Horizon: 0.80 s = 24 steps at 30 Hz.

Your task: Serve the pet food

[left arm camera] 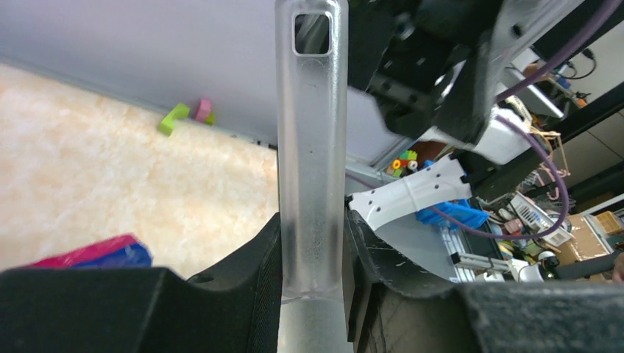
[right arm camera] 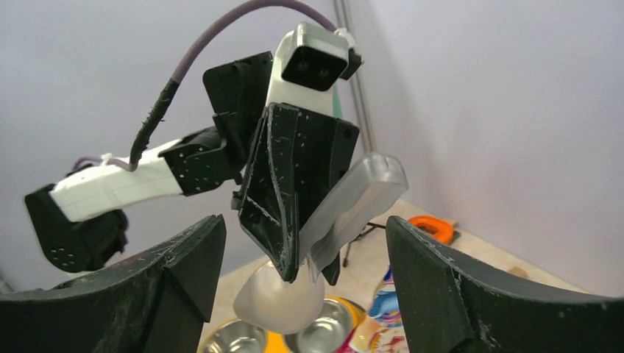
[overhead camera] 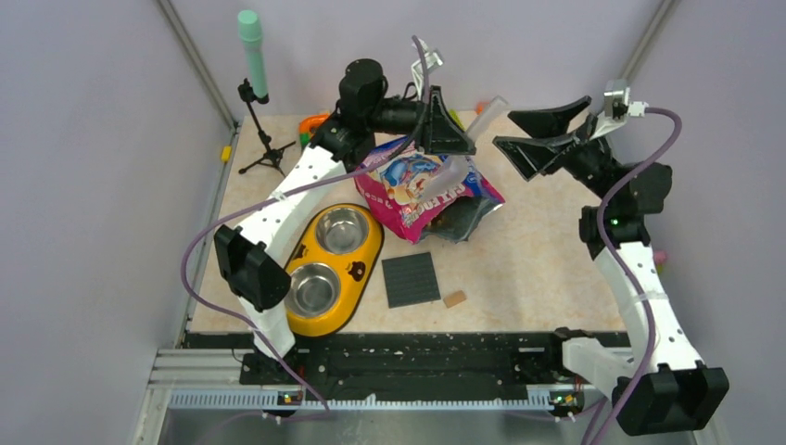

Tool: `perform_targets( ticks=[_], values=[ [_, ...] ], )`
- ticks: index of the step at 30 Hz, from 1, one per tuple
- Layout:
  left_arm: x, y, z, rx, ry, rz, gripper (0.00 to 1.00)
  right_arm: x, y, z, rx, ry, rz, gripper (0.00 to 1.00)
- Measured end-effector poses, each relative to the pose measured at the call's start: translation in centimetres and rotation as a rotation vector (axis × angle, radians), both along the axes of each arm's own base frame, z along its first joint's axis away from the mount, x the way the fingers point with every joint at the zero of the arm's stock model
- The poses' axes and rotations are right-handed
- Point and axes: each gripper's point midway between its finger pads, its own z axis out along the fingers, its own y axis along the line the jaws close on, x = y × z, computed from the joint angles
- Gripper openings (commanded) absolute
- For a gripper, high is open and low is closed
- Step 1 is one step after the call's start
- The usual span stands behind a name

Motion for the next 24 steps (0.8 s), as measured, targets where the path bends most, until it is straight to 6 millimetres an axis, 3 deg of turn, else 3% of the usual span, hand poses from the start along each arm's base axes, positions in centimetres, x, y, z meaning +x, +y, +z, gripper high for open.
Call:
perform_targets(
  ticks=[4, 8, 13, 20, 24],
  values=[
    [1.9, 2.6, -1.9, 0.067, 0.018, 0.037, 0.00, 0.6, -0.4, 0.6, -0.102, -0.009, -0.087, 0.90],
    [3.0, 5.5, -3.9, 0.142, 0.030, 0.083, 0.00, 0.5, -0.9, 2.1, -0.219, -0.029, -0.151, 0.91],
    [2.0, 7.4, -6.7, 0.260, 0.020, 0.095, 0.00, 0.6, -0.7, 4.0, -0.338, -0.054, -0.136, 0.91],
    [-1.1, 9.4, -10.9, 0.448, -0.039, 0.096, 0.00, 2.8, 0.7, 0.3, -0.453, 0.089, -0.033, 0.88],
    [-2.8, 10.6, -11.0, 0.495, -0.090, 0.098, 0.00, 4.2, 2.6, -2.9, -0.502, 0.230, 0.084, 0.87]
  ],
)
